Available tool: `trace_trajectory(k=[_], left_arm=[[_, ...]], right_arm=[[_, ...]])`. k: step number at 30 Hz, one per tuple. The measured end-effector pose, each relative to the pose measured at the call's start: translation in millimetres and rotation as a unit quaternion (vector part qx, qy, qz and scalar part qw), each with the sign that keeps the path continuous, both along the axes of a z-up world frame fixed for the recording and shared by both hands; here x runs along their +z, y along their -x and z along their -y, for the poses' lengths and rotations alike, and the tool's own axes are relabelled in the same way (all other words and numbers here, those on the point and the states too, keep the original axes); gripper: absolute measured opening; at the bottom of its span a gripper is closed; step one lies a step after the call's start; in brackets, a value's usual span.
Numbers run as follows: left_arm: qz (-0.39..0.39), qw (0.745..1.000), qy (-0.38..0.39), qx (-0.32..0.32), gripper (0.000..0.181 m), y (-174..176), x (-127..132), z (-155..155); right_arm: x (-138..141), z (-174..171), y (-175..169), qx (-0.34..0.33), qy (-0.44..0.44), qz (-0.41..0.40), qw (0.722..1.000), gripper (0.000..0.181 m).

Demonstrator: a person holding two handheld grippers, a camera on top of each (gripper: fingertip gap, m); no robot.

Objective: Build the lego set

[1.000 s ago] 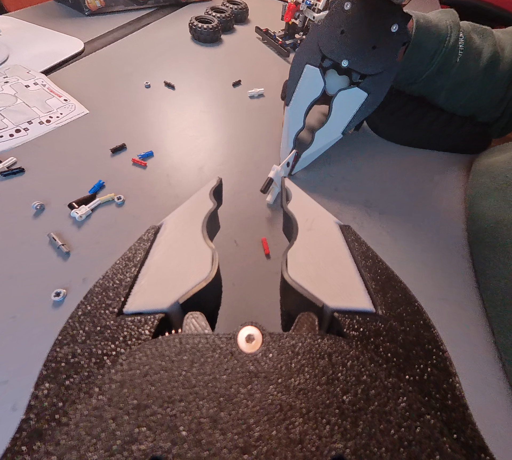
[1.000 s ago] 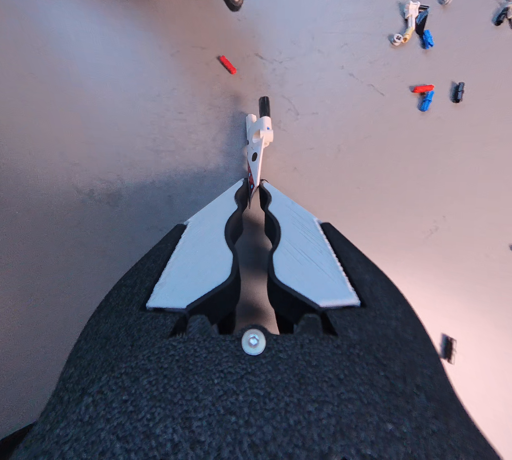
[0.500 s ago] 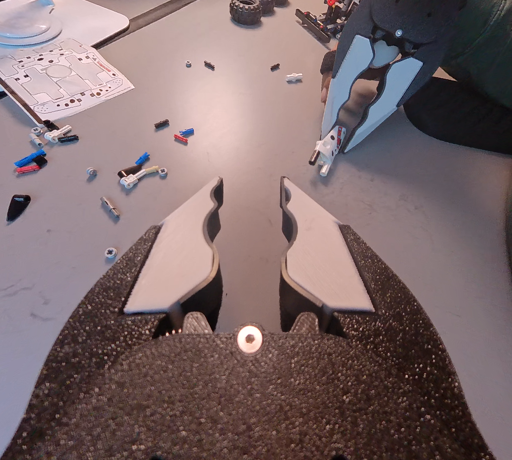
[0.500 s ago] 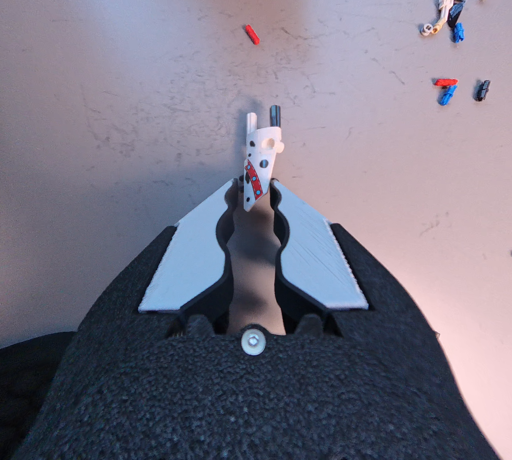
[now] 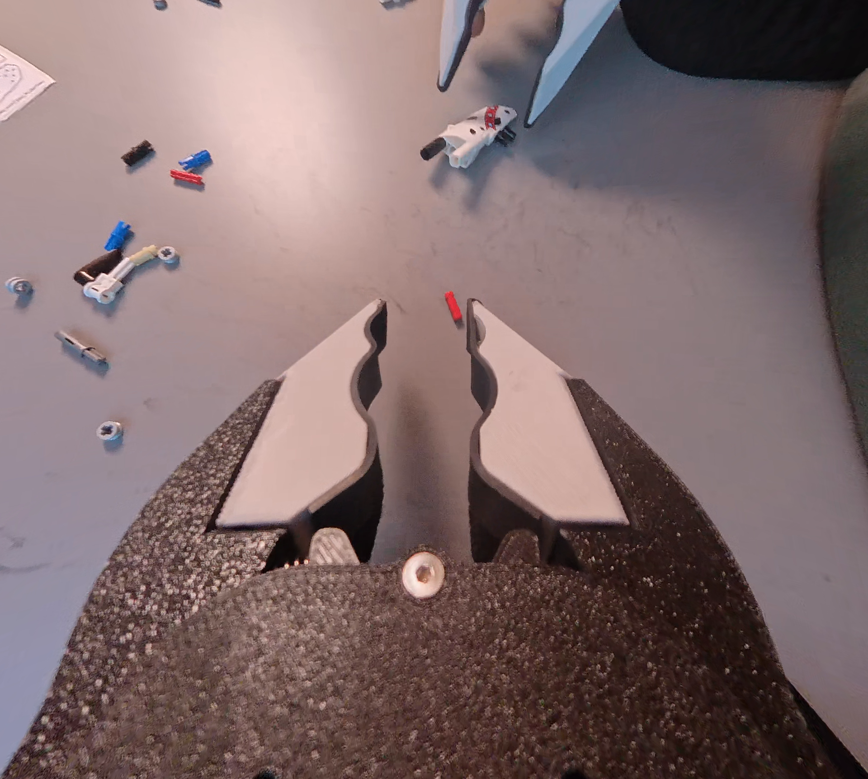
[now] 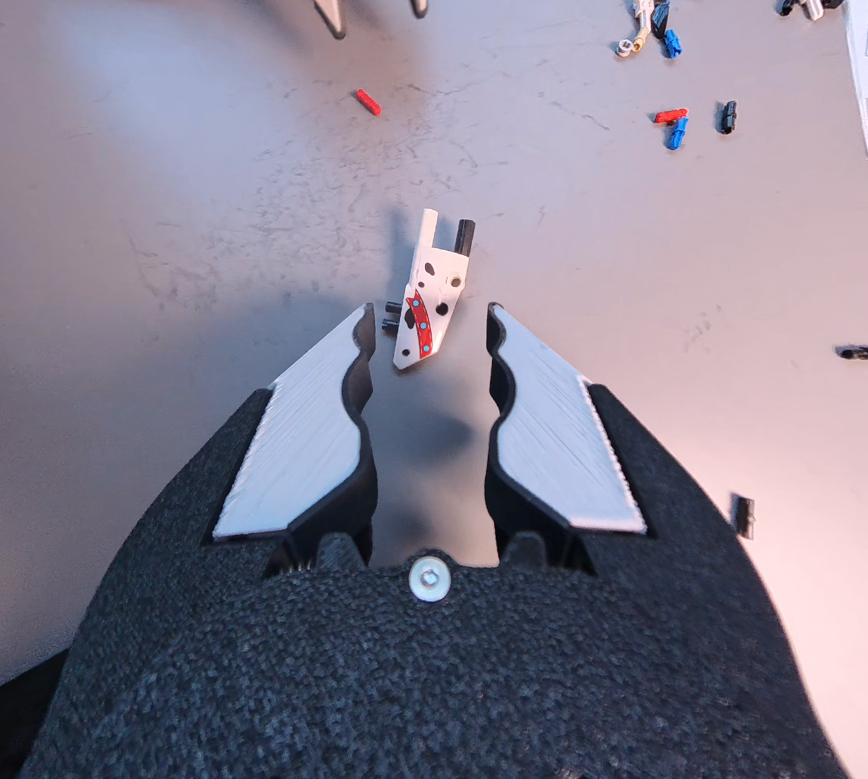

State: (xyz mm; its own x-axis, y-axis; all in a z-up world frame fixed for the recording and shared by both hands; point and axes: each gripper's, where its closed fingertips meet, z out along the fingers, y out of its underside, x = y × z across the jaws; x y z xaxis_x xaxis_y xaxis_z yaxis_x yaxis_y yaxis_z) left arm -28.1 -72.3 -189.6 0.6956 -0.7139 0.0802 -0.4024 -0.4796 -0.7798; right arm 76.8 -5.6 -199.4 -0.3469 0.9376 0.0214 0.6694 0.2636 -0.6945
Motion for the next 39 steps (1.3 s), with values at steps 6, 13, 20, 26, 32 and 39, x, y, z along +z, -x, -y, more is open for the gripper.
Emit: trace_trajectory(k=[6,13,20,26,32,39], left_arm=[[-0.02,0.999,0.008,-0.032,0.021,-13.3,-10.5,7.0],[-0.04,0.998,0.017,-0.046,0.02,-22.4,-21.0,8.7],[-0.063,0.997,0.024,-0.034,0.018,-14.2,-25.2,9.3],[-0.06,0.998,0.02,-0.018,0.007,-11.0,-25.3,3.7],[-0.063,0.998,0.008,-0.024,0.007,-16.3,-25.1,2.2],[-0.075,0.997,-0.013,-0.021,0.003,-18.5,-23.2,-2.8]], right_arm=[[-12.3,4.3,10.3,0.003,-0.012,0.026,1.0,0.04],[-11.0,23.1,7.5,0.066,-0.013,0.012,0.998,0.033],[-12.4,35.0,2.7,0.109,-0.026,0.016,0.994,0.034],[-12.4,31.2,2.0,0.098,-0.025,0.013,0.995,0.034],[-12.6,31.2,0.5,0.095,-0.024,0.01,0.995,0.033],[-8.3,32.0,2.9,0.092,-0.02,-0.007,0.996,0.033]])
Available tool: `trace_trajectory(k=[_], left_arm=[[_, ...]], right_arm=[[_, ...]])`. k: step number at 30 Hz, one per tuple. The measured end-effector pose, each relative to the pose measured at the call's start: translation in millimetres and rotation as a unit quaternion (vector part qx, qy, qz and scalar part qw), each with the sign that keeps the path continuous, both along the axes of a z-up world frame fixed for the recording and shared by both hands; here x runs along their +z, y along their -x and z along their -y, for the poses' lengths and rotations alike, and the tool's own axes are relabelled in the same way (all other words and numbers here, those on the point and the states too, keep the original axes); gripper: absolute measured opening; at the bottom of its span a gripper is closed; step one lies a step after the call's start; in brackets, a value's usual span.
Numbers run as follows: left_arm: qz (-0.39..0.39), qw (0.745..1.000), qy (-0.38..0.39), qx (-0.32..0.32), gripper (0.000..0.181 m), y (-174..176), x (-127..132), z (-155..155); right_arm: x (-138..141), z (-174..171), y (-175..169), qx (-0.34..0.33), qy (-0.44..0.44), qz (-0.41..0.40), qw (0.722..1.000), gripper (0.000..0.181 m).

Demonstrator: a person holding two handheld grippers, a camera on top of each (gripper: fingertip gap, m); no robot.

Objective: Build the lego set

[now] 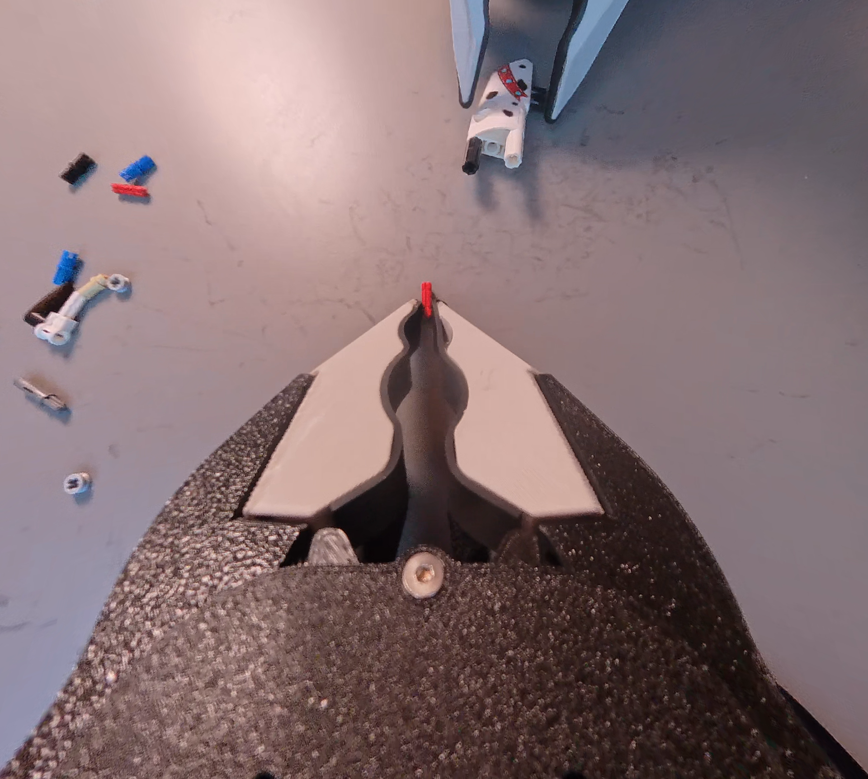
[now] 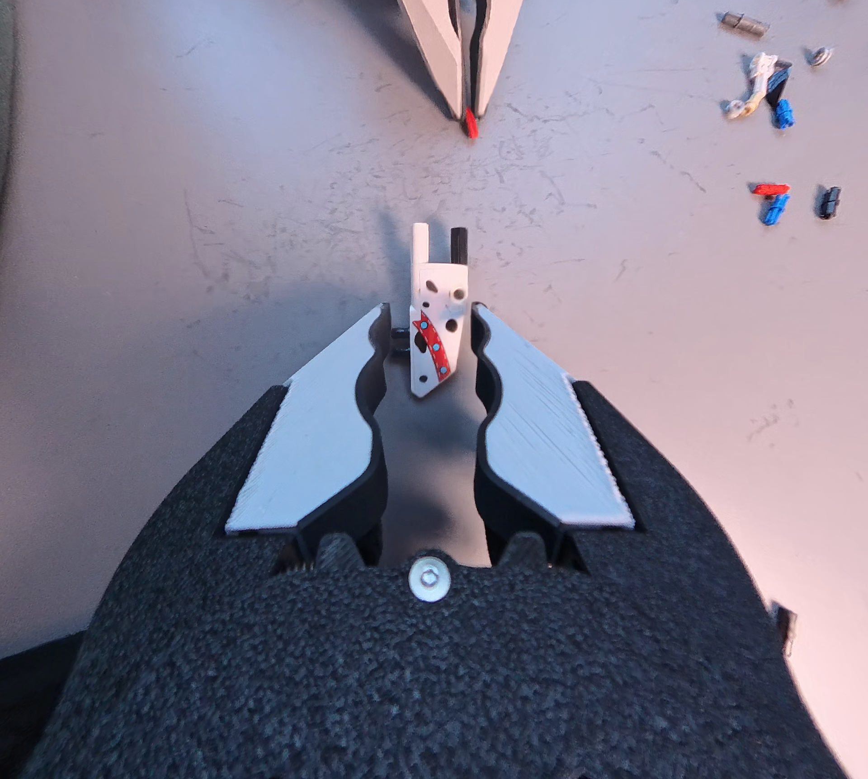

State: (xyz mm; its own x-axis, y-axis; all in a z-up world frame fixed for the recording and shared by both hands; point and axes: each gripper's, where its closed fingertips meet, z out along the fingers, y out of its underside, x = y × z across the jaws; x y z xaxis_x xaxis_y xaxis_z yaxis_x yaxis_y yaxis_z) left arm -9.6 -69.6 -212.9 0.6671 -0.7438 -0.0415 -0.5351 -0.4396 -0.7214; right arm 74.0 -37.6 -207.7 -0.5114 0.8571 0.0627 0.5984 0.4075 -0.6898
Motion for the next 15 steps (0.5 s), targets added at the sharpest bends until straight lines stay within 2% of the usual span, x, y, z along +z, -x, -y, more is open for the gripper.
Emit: trace_trajectory(k=[1,3,6,8,11,15], left_arm=[[0.001,1.0,-0.02,0.001,0.003,-1.4,5.7,-3.0],[0.034,0.996,-0.082,-0.003,0.003,-10.6,32.7,-8.3],[0.064,0.975,-0.212,-0.02,0.003,-30.3,83.7,-7.8],[0.047,0.962,-0.268,-0.018,0.003,-38.7,101.1,-7.4],[0.012,0.948,-0.318,-0.018,0.003,-46.3,111.2,-5.9],[-0.011,0.946,-0.322,-0.023,0.003,-49.7,105.7,-6.4]], right_arm=[[6.7,-0.1,3.2,-0.005,0.011,-0.018,1.0,0.033],[29.8,-0.3,10.8,-0.02,0.045,-0.073,0.996,0.033],[73.1,1.7,22.1,-0.048,0.117,-0.167,0.978,0.025],[94.5,7.4,27.5,-0.057,0.16,-0.212,0.962,0.021],[103.5,15.5,31.2,-0.051,0.175,-0.23,0.956,0.021],[103.4,24.2,32.1,-0.039,0.19,-0.227,0.954,0.017]])
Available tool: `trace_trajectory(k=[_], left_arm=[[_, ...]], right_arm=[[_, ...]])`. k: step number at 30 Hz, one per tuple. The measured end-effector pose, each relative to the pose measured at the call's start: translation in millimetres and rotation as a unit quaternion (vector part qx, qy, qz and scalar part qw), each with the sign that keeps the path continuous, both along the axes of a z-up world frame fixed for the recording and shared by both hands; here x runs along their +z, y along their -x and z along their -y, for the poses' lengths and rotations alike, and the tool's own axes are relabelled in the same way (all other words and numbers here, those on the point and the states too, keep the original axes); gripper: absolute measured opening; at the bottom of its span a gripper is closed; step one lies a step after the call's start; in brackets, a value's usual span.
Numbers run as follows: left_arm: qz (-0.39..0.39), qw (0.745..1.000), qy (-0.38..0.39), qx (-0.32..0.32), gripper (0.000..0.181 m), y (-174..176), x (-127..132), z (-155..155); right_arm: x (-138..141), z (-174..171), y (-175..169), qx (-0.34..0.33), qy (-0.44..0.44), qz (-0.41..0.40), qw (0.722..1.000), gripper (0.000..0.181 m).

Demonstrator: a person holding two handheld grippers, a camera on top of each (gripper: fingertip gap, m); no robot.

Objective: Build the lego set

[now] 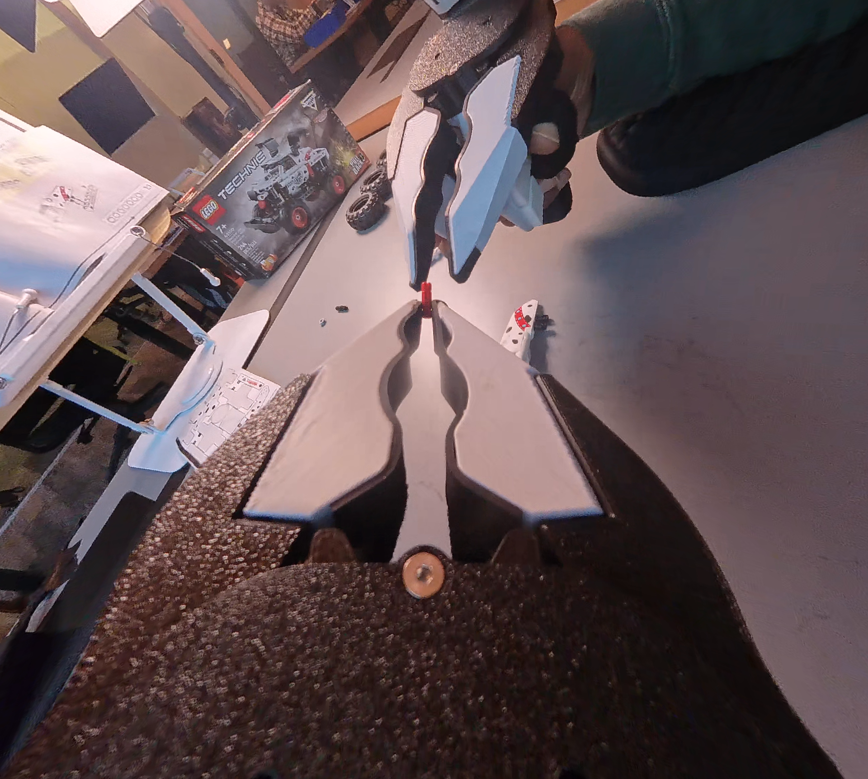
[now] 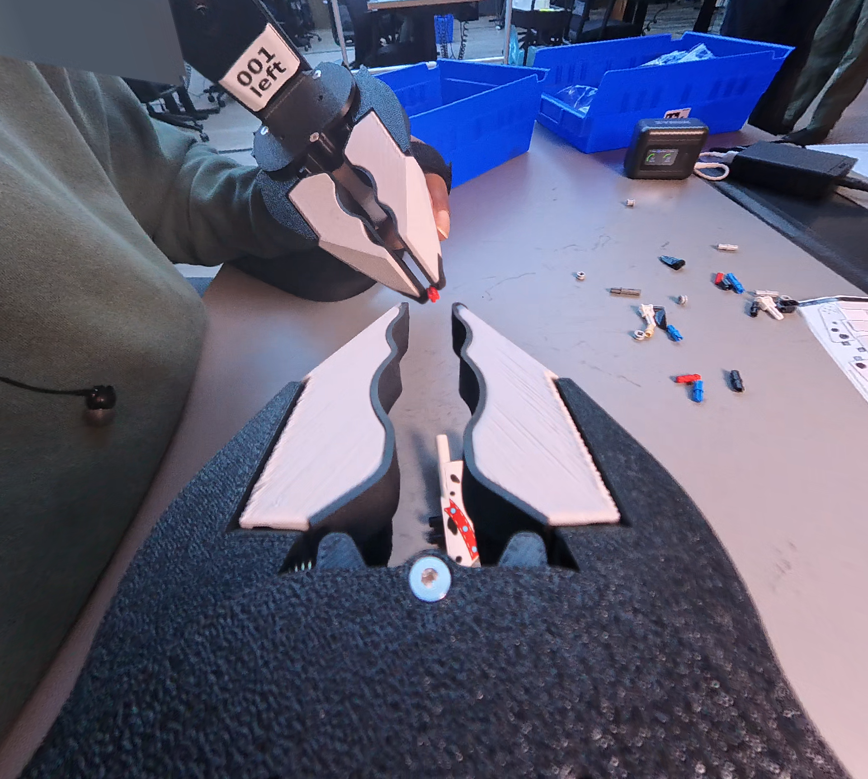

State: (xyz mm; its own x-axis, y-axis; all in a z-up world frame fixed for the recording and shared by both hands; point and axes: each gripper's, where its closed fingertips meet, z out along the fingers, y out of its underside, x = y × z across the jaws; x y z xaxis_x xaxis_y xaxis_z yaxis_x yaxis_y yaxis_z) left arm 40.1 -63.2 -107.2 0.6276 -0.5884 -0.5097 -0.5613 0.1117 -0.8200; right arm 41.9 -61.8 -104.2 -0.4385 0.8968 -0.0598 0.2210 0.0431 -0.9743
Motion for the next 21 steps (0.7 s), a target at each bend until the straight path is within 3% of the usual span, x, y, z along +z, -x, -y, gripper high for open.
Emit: trace_trajectory(k=[12,15,18,21], left_arm=[[-0.001,1.0,0.013,-0.016,0.003,-6.4,-6.5,2.4],[0.093,0.991,0.08,-0.049,0.006,-9.5,-5.7,6.2],[0.202,0.963,0.154,-0.094,0.017,-10.9,2.1,12.1],[0.244,0.948,0.17,-0.113,0.013,-11.7,9.4,14.2]], right_arm=[[-8.0,6.9,0.9,0.014,-0.005,0.003,1.0,0.004],[-6.2,9.4,-2.2,0.028,-0.009,-0.012,0.999,0.004],[3.7,11.9,-6.2,0.041,0.001,-0.041,0.998,0.003],[6.9,14.9,-8.5,0.05,-0.003,-0.054,0.997,0.003]])
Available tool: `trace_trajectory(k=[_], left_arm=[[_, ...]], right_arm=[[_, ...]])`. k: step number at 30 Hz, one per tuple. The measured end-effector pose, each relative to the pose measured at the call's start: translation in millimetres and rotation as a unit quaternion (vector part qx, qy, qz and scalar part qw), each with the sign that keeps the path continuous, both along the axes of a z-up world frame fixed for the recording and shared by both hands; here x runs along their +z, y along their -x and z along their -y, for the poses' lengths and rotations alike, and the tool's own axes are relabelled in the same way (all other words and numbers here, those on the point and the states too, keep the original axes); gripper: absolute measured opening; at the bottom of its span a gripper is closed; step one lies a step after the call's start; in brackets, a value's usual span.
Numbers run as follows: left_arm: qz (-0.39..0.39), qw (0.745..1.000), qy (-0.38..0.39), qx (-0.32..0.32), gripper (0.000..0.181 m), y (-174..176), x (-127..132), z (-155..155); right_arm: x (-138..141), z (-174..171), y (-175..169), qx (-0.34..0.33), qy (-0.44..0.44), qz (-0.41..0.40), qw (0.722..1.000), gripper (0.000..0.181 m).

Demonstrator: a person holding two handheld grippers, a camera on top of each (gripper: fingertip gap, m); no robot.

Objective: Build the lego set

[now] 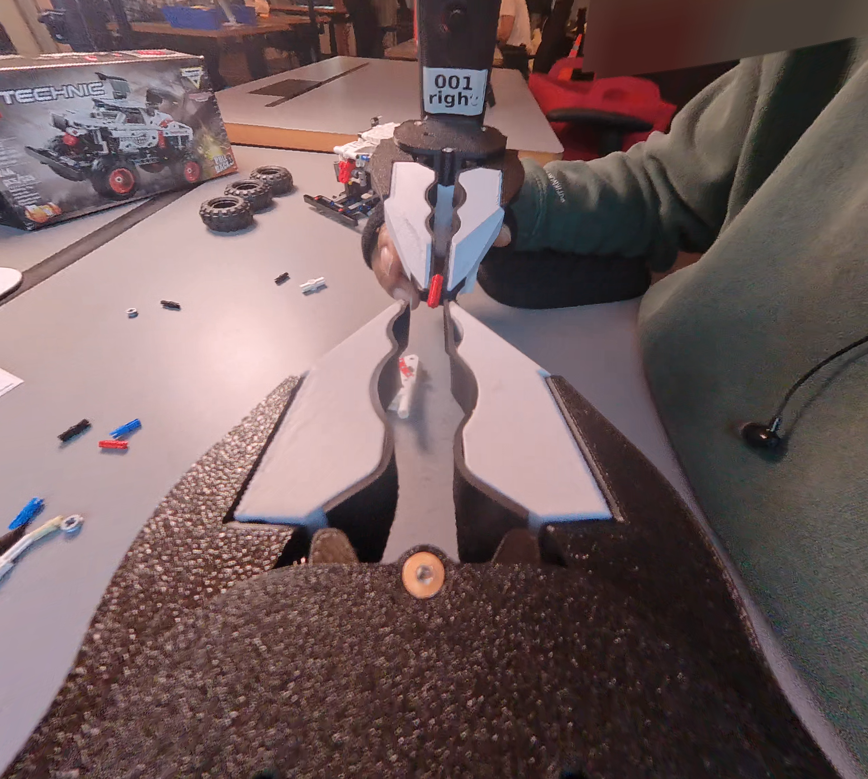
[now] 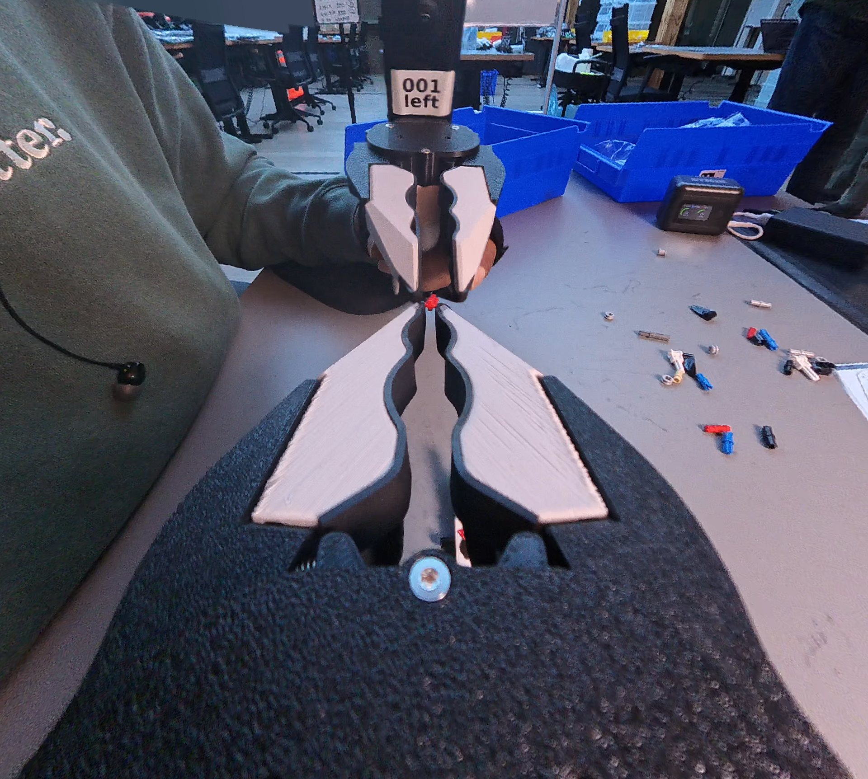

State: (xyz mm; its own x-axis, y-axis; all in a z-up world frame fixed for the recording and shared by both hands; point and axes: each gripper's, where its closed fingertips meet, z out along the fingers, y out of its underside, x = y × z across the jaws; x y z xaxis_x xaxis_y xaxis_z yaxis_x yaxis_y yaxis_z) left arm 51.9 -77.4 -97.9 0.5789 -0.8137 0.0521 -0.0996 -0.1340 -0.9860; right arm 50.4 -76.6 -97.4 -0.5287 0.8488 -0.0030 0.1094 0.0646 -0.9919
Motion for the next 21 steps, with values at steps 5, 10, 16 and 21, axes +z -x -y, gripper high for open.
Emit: trace_trajectory(k=[5,10,16,21], left_arm=[[0.003,1.0,0.005,-0.017,0.008,-6.2,-0.4,4.6],[0.014,1.0,0.005,-0.025,0.004,-8.1,3.1,7.3],[0.058,0.997,0.024,-0.042,0.006,-8.6,8.7,10.1],[0.068,0.996,0.027,-0.043,0.004,-8.0,10.4,9.9]], right_arm=[[2.3,6.2,-0.4,0.007,-0.006,-0.01,1.0,0.003],[6.5,8.3,-1.7,0.009,-0.01,-0.021,1.0,0.003],[8.3,10.1,-1.6,0.006,-0.02,-0.028,0.999,0.003],[10.5,11.1,-1.4,0.004,-0.022,-0.033,0.999,0.003]])
